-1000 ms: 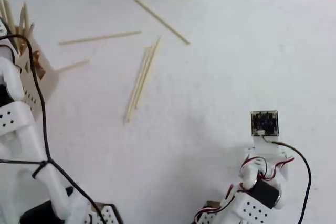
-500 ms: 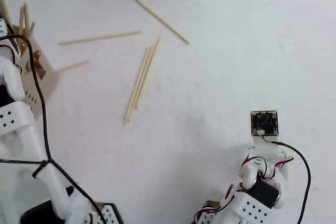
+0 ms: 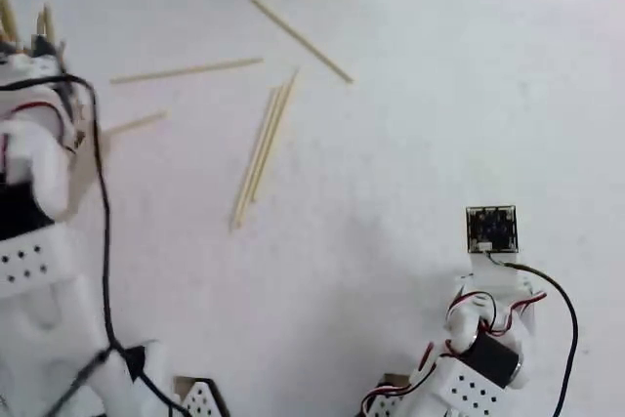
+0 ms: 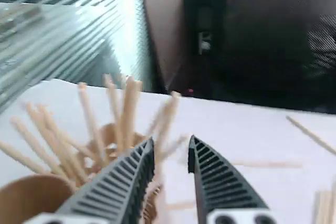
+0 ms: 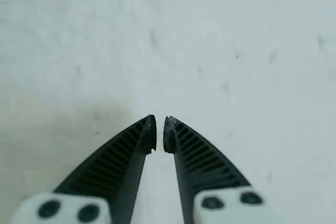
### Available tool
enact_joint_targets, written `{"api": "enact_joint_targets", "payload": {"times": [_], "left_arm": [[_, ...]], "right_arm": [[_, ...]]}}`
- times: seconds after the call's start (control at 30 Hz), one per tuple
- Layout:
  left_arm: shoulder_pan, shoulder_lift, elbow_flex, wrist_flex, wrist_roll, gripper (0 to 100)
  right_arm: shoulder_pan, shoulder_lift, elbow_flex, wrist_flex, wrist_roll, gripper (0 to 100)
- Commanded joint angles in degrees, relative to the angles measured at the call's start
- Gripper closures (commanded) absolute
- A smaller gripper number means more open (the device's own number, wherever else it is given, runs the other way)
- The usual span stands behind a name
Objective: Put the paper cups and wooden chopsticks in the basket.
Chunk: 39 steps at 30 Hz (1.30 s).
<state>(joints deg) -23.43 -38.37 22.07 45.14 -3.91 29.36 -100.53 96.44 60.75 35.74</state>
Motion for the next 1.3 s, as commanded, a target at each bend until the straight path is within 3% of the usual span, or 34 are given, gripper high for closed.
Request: {"api": "enact_joint_targets", "payload": {"times": [0.0,0.17,0.4,0.63,0.77,0.9,1.27], "left_arm": [[15.6,-3.38,-2.99,11.34,-3.96,88],[25.89,9.01,-2.64,11.78,-3.87,87],[33.36,36.35,-4.57,2.2,-3.96,87],[30.2,58.51,-19.69,6.15,-3.96,87],[29.23,67.56,-28.84,11.96,-3.96,82],[29.32,72.75,-35.34,17.14,-4.31,81],[28.18,75.03,-37.45,18.99,-4.4,81]], "right_arm": [[0.57,-0.04,0.53,0.31,-0.09,95.4],[0.57,-0.04,0.53,0.31,-0.09,95.4],[0.57,-0.04,0.53,0.31,-0.09,95.4],[0.57,-0.04,0.53,0.31,-0.09,95.4],[0.57,-0.04,0.53,0.31,-0.09,95.4],[0.57,-0.04,0.53,0.31,-0.09,95.4],[0.57,-0.04,0.53,0.31,-0.09,95.4]]}}
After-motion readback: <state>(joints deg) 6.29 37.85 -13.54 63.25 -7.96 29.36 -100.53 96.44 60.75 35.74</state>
